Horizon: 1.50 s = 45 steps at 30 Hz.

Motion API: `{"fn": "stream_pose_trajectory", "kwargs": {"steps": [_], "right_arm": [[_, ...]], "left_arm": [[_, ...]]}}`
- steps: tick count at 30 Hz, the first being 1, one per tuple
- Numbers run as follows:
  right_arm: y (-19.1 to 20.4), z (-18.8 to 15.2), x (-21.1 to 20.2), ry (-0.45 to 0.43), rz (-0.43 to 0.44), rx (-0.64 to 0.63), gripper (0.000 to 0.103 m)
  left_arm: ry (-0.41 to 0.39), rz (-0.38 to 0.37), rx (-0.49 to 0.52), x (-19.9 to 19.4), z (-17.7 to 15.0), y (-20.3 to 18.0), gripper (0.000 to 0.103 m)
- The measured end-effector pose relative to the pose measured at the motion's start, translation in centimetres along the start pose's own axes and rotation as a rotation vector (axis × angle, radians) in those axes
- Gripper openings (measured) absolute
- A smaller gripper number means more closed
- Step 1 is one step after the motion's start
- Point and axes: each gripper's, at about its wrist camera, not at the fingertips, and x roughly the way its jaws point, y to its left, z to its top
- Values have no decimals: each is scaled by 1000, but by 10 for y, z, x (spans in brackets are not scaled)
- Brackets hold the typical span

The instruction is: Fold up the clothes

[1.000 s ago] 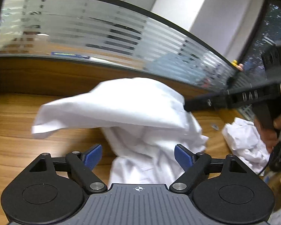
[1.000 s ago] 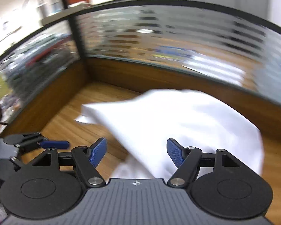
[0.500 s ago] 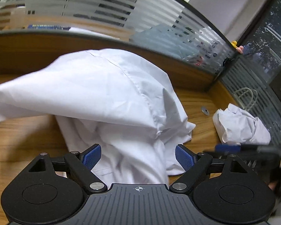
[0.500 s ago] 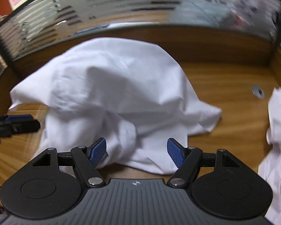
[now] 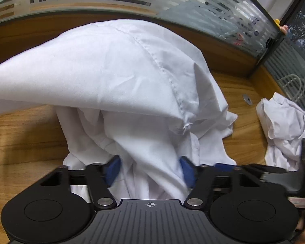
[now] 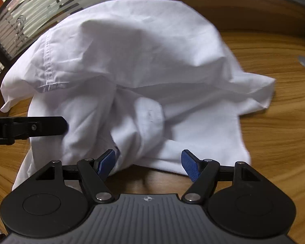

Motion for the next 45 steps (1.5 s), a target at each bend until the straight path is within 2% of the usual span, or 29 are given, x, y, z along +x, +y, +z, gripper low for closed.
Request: {"fn": "stream_pose_trajectory", "kwargs": {"steps": [1,3,5,7,9,12,15,20,25,30,36,39,42,45], "right_arm": [[3,1,5,1,8,-4,77],[7,2,15,8,23,-9,76],[10,4,24,23,39,-11,66],[11,7,30,42,77,-1,34],[14,12,28,38,90,-7,16],[21,26,11,-6,46,-63,7],[18,47,-18,-72,7,-70,5],[11,87,-82,-199,-107,-167,4],[-5,115,-136,-265,-206,-249,4],[-35,112,-163,-234,-271,-240,4],[-66,70,-152,-138,-300,-157,5],[-73,47,-147,-91,-270,-139,9],[-76,29,-145,-44,-186,-144,14],[-68,19,-160,-3,-132,-182,20]], "left_arm": [[-7,-1,6,-1,1,1,37],[-10,-2,10,-5,3,4,29],[-14,-11,-7,-10,7,12,22],[-30,-14,-24,-18,13,19,14],[-58,-11,-41,-29,20,27,11],[-101,-5,-67,-46,31,39,9],[-162,6,-97,-69,46,55,8],[-247,3,-153,-104,71,77,7],[-281,20,-182,-127,79,95,7],[-232,76,-216,-132,58,120,7],[-127,174,-266,-121,6,145,7],[-74,219,-270,-110,-18,150,8],[-26,238,-298,-102,-39,153,10],[-15,245,-307,-102,-51,150,15]]}}
